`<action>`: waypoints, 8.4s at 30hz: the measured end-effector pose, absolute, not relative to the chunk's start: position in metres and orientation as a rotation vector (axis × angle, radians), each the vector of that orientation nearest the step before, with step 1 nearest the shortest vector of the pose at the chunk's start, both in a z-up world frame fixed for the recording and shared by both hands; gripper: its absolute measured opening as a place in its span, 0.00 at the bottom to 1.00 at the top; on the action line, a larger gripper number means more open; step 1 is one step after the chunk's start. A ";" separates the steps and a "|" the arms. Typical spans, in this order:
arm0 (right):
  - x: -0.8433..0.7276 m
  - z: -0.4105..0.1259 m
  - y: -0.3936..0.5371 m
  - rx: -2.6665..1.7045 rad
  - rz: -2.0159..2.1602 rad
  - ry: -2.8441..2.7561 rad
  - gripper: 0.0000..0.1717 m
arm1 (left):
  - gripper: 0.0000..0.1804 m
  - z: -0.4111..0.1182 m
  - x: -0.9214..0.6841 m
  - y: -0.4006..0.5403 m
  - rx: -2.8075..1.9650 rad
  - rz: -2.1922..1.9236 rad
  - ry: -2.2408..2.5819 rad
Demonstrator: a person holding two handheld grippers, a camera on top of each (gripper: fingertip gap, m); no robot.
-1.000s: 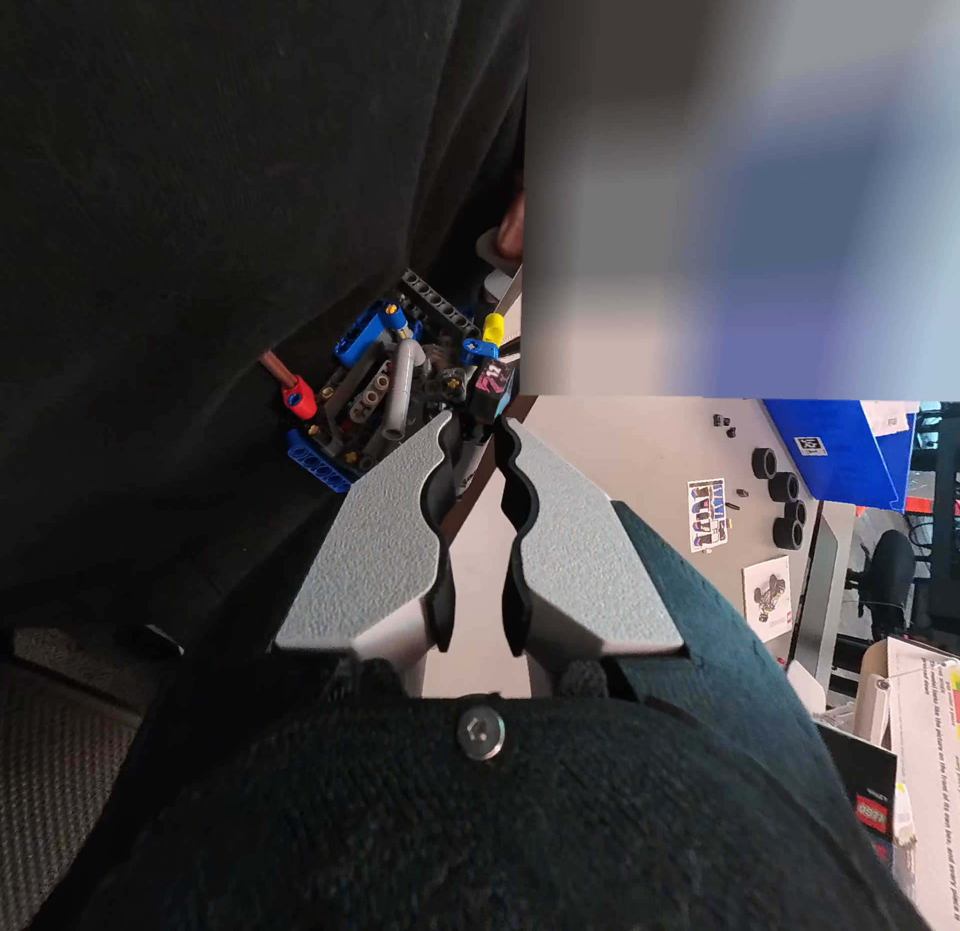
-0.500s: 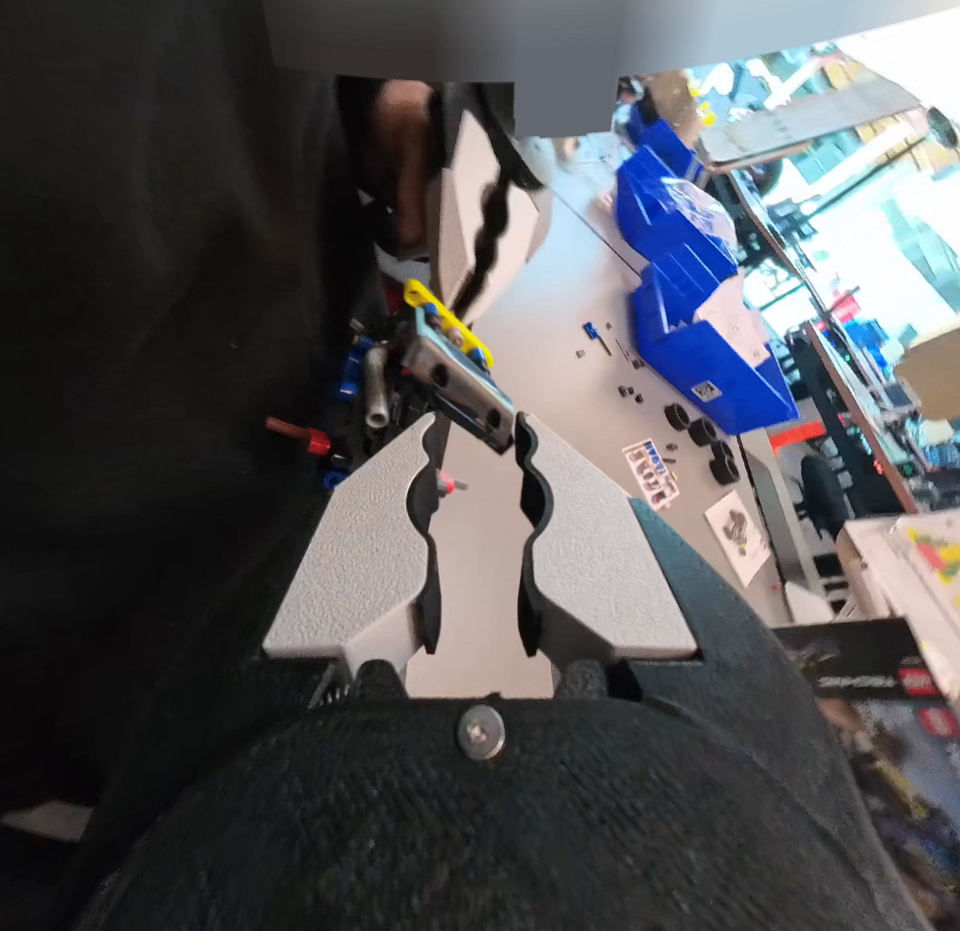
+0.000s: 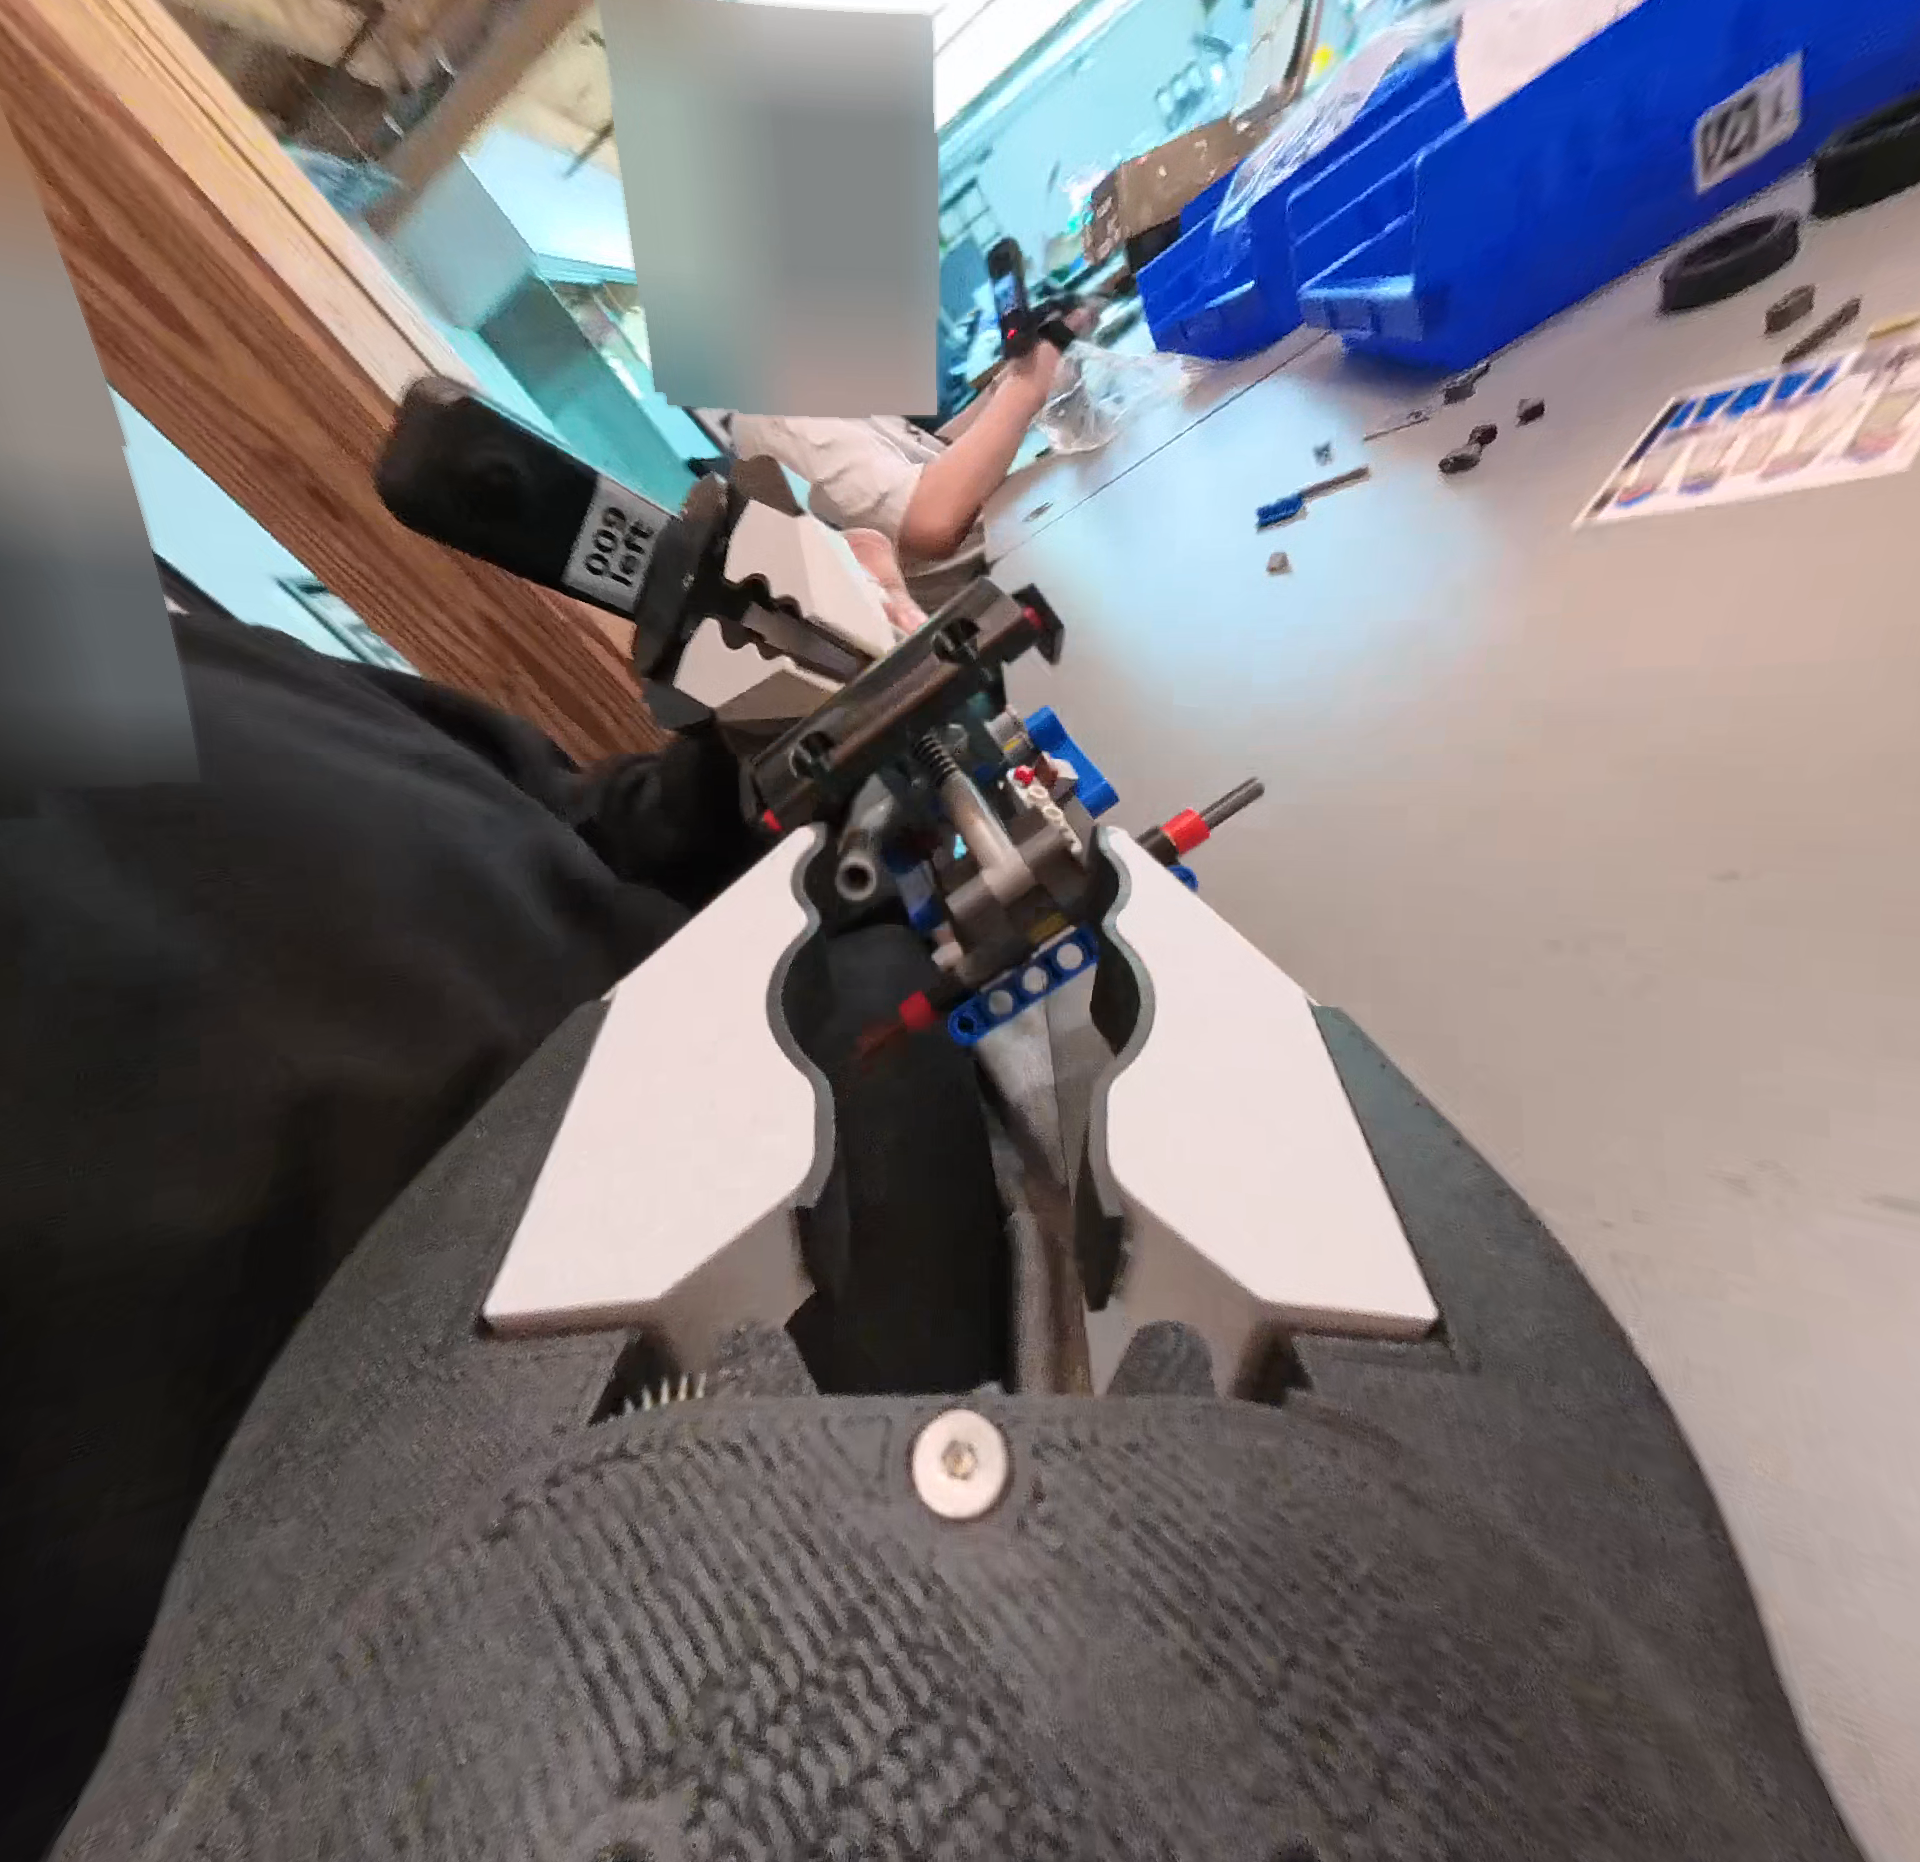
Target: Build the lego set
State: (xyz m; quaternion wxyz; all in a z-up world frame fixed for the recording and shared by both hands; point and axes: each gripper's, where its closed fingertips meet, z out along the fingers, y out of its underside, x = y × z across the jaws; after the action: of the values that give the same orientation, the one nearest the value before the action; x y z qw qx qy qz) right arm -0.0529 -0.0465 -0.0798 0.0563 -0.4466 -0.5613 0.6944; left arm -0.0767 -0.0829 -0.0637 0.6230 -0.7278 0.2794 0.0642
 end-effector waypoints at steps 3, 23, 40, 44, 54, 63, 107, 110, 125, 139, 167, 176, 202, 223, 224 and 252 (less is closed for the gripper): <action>-0.063 -0.090 -0.021 -1.491 2.164 -1.684 0.24 | 0.01 -0.073 -0.100 -0.069 -1.679 0.167 0.594; -0.135 -0.132 -0.017 -1.765 2.066 -1.785 0.18 | 0.04 -0.089 -0.165 -0.053 -1.713 -0.111 0.323; -0.152 -0.119 -0.042 -1.879 2.059 -1.874 0.09 | 0.02 -0.125 -0.156 -0.052 -1.997 -0.248 0.498; -0.158 -0.121 -0.039 -1.869 1.957 -1.899 0.09 | 0.02 -0.127 -0.162 -0.048 -2.007 -0.159 0.571; -0.161 -0.120 -0.037 -1.809 1.584 -2.135 0.07 | 0.02 -0.126 -0.161 -0.047 -1.929 -0.099 0.513; -0.161 -0.121 -0.045 -1.813 1.524 -2.183 0.08 | 0.02 -0.126 -0.160 -0.054 -1.909 -0.055 0.511; -0.166 -0.127 -0.046 -1.871 1.308 -2.243 0.13 | 0.02 -0.123 -0.169 -0.046 -1.854 0.121 0.386; -0.159 -0.125 -0.045 -1.861 1.295 -2.335 0.15 | 0.02 -0.121 -0.167 -0.045 -1.831 0.122 0.396; -0.151 -0.115 -0.055 -1.917 1.588 -2.381 0.00 | 0.02 -0.123 -0.169 -0.042 -1.844 0.138 0.390; -0.185 -0.128 -0.041 -1.661 1.011 -2.276 0.21 | 0.02 -0.119 -0.196 -0.044 -1.836 0.297 0.261; -0.229 -0.131 -0.041 -1.418 1.076 -2.409 0.16 | 0.34 -0.128 -0.223 -0.062 -1.980 0.037 0.139; -0.240 -0.130 -0.039 -1.549 1.068 -2.309 0.16 | 0.31 -0.128 -0.232 -0.068 -1.950 0.260 0.117; -0.267 -0.131 -0.041 -1.480 0.988 -2.345 0.16 | 0.33 -0.133 -0.265 -0.054 -1.931 0.547 0.204; -0.277 -0.124 -0.038 -1.244 0.526 -2.362 0.15 | 0.32 -0.130 -0.278 -0.054 -1.918 0.622 0.142; -0.277 -0.123 -0.038 -1.227 0.494 -2.354 0.15 | 0.32 -0.130 -0.278 -0.054 -1.917 0.629 0.141; -0.242 -0.093 -0.064 -0.931 1.196 -2.099 0.23 | 0.33 -0.089 -0.248 -0.081 -1.700 -0.529 -0.114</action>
State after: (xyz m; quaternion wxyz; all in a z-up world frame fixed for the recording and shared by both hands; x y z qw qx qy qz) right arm -0.2420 -0.0636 -0.0934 0.2727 -0.3459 -0.7800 0.4445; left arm -0.2483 -0.0811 -0.0886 0.6276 -0.7418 -0.0497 -0.2310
